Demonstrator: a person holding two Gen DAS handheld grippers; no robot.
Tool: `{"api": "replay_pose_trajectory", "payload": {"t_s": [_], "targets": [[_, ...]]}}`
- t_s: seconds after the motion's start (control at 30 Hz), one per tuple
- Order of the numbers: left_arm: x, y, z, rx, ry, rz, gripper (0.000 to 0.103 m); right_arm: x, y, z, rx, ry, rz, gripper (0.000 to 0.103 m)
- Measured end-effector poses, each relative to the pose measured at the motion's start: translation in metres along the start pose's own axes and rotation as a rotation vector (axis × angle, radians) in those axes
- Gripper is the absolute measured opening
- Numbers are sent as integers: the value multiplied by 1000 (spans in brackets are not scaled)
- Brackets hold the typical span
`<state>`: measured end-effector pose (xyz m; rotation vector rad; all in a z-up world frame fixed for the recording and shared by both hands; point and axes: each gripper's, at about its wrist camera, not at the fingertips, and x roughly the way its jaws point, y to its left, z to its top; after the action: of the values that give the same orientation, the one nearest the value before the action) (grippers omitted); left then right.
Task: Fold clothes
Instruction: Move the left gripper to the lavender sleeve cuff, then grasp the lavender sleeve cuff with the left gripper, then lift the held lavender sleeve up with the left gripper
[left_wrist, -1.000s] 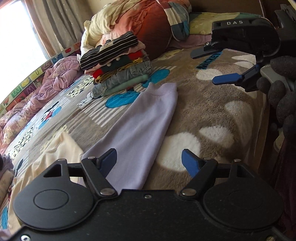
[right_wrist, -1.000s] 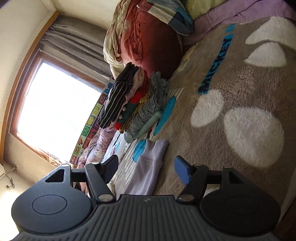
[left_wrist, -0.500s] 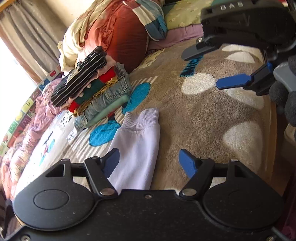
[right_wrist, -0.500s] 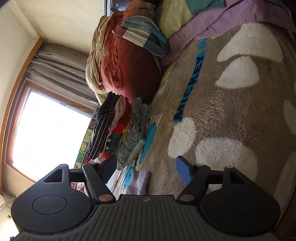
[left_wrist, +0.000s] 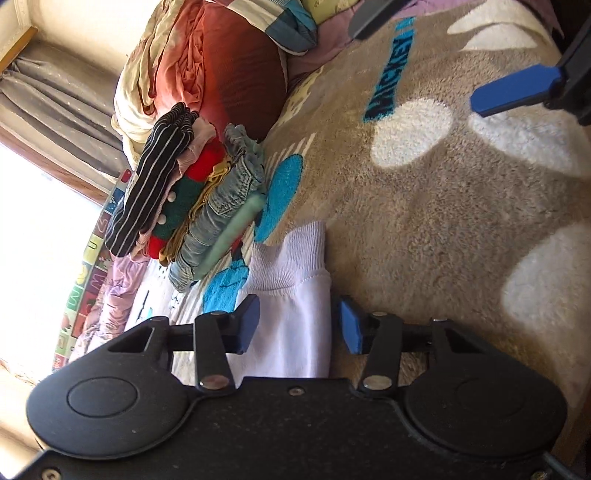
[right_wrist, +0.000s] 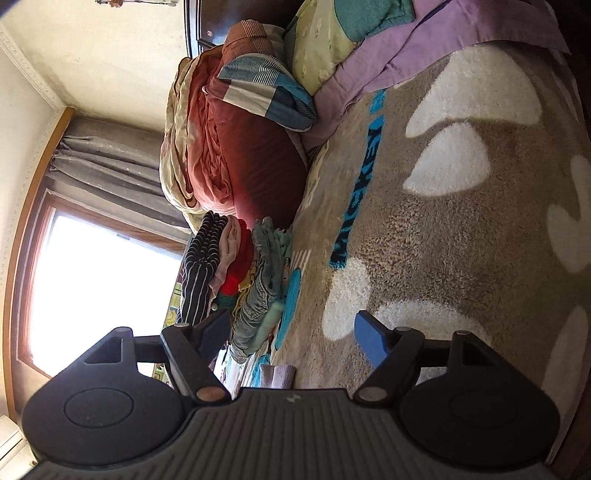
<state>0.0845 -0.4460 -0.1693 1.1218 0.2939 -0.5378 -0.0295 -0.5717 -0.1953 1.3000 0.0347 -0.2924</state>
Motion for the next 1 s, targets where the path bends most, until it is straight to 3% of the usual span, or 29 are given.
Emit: {"api": "replay_pose_trajectory", "payload": {"t_s": [0.3,0.37,0.43,0.53,0.77,1.0], "targets": [[26,-3,19,21,40,53,33,-4,-10,6,42,-28,-10,75],[31,1,21,-2,55,37,25,-5,-10,6,41,-34,-15,75],[34,5,21,-24,69,22,11,-6,-10,7,39,-44,-19,75],[29,16,19,-65,55,15,8,-8,-9,7,35,-59,-19,75],[0,85,8,-319,-3,-50,7,-8,6,-2,-77,-53,-16,75],[-29,168,-19,-590,-50,-189,7,-9,65,-57,-423,75,114,75]]}}
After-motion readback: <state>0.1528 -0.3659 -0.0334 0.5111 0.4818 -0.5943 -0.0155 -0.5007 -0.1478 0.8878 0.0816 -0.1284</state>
